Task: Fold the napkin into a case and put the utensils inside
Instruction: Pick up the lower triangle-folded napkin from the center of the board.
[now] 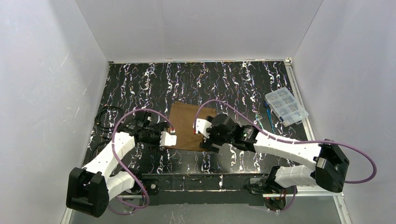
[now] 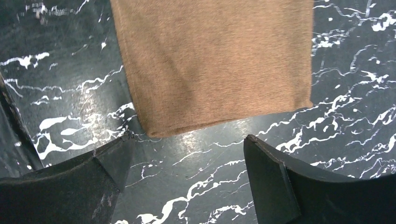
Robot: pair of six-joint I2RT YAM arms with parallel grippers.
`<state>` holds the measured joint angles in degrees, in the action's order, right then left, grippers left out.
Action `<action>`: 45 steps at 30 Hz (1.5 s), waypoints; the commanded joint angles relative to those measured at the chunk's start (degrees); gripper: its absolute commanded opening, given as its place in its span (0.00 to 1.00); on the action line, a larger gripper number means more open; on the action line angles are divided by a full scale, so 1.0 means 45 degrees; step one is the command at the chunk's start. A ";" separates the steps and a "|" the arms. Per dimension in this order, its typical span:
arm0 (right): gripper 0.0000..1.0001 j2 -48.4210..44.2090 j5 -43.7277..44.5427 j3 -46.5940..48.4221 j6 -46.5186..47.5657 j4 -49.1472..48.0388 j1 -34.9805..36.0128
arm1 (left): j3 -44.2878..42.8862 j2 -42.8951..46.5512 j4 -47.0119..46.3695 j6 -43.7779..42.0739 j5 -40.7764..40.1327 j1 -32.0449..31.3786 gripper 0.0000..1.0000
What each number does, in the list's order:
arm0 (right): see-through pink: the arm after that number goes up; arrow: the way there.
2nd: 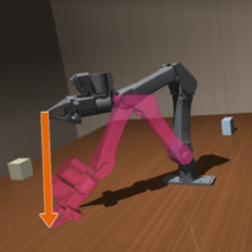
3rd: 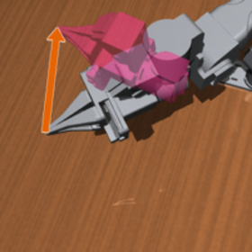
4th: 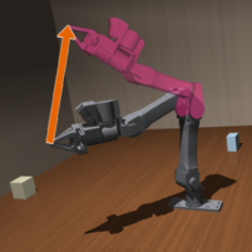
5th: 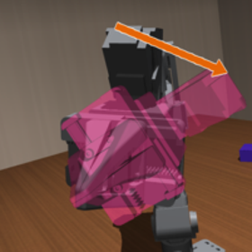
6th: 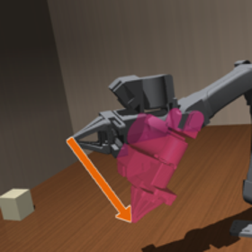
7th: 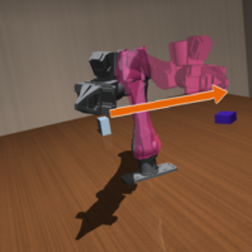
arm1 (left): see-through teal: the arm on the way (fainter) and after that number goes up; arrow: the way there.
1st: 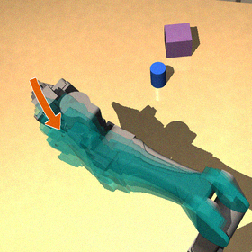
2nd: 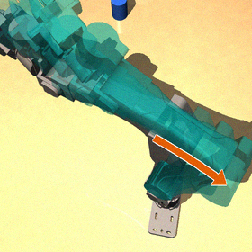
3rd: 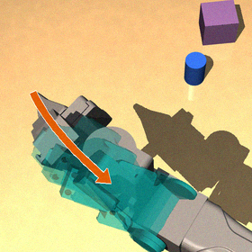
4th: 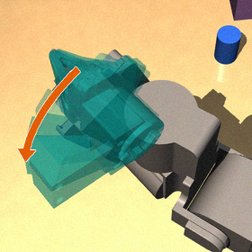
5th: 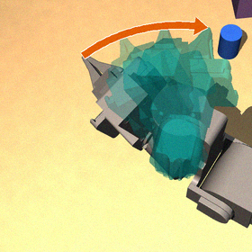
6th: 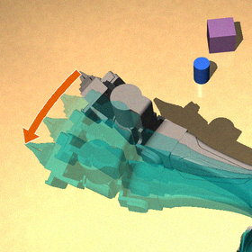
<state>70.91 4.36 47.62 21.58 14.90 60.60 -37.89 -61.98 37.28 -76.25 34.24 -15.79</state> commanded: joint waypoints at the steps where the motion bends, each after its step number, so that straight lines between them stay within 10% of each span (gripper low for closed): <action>1: 0.93 0.0533 -0.0312 -0.0535 0.1271 -0.0469 0.0468 | 0.1165 0.0297 -0.1923 -0.2201 -0.0068 -0.0411 0.98; 12: 0.93 0.2196 -0.0893 -0.1071 0.1453 -0.1985 0.0629 | 0.1407 -0.1313 -0.2633 -0.3479 -0.0979 -0.1038 0.91; 30: 0.87 0.3273 -0.1567 -0.2223 0.1020 -0.4182 -0.0134 | 0.1218 -0.3317 -0.3109 -0.3632 -0.1910 -0.1081 0.50; 45: 0.40 0.3886 -0.2323 -0.1807 -0.0806 -0.4227 -0.1009 | -0.0866 -0.5043 -0.1538 -0.2105 -0.1837 -0.1091 0.25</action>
<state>87.07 -5.28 38.74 21.30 -4.95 56.42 -39.68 -81.45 23.86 -89.01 27.57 -20.53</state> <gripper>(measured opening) 0.435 0.270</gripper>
